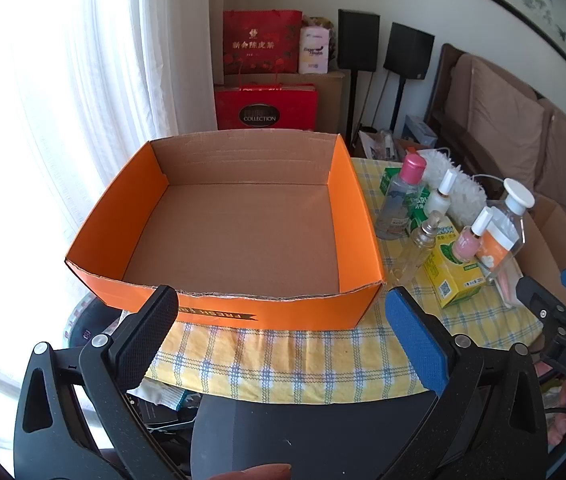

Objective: Organize objects
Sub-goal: 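Move both tools toward the toiletries on the checkered table, then grasp the white round puff with the right tool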

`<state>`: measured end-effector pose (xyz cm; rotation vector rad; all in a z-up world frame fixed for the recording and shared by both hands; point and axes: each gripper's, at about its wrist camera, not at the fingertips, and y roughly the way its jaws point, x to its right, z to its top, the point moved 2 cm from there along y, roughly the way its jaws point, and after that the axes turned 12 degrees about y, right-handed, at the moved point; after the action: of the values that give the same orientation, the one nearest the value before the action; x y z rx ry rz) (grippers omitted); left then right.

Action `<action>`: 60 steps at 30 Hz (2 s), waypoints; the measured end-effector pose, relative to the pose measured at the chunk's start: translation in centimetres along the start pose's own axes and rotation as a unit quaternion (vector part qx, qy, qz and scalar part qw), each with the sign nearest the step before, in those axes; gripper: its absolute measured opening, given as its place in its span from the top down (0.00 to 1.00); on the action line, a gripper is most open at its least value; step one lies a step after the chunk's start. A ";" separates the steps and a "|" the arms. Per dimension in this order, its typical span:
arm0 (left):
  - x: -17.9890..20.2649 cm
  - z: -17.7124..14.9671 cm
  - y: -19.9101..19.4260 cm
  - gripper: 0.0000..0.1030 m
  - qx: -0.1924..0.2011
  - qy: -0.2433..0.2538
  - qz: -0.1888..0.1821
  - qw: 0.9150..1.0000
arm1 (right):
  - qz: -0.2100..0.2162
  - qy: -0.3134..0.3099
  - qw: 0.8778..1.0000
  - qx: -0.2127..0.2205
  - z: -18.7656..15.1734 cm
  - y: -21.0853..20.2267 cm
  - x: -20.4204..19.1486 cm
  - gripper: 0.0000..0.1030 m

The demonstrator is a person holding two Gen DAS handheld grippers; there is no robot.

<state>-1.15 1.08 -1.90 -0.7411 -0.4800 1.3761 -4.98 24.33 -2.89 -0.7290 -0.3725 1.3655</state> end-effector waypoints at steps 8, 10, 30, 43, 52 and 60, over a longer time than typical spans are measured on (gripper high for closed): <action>0.1 0.0 0.1 0.00 -0.002 0.000 -0.003 1.000 | 0.000 0.001 1.000 -0.001 -0.3 0.2 0.3 0.00; 0.1 0.0 0.2 0.00 0.000 0.002 -0.005 1.000 | 0.002 0.000 1.000 0.000 -0.2 0.2 0.5 0.00; 0.9 3.8 1.8 0.00 0.033 0.006 -0.076 0.997 | 0.040 0.023 0.998 0.048 7.6 3.4 4.9 0.00; 2.4 4.2 3.5 0.00 0.024 0.017 -0.108 0.994 | 0.017 -0.029 0.998 0.044 7.7 7.4 3.8 0.04; 2.4 4.2 3.9 0.00 0.023 0.015 -0.114 0.993 | 0.016 -0.032 0.999 0.026 7.7 8.5 3.9 0.24; 2.8 4.2 4.2 0.00 0.021 0.020 -0.116 0.993 | 0.027 -0.032 0.999 0.018 7.8 8.6 3.9 0.46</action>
<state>-6.55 4.74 -2.32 -0.6554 -0.4876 1.1493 -15.58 30.32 -3.51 -0.6705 -0.3800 1.4463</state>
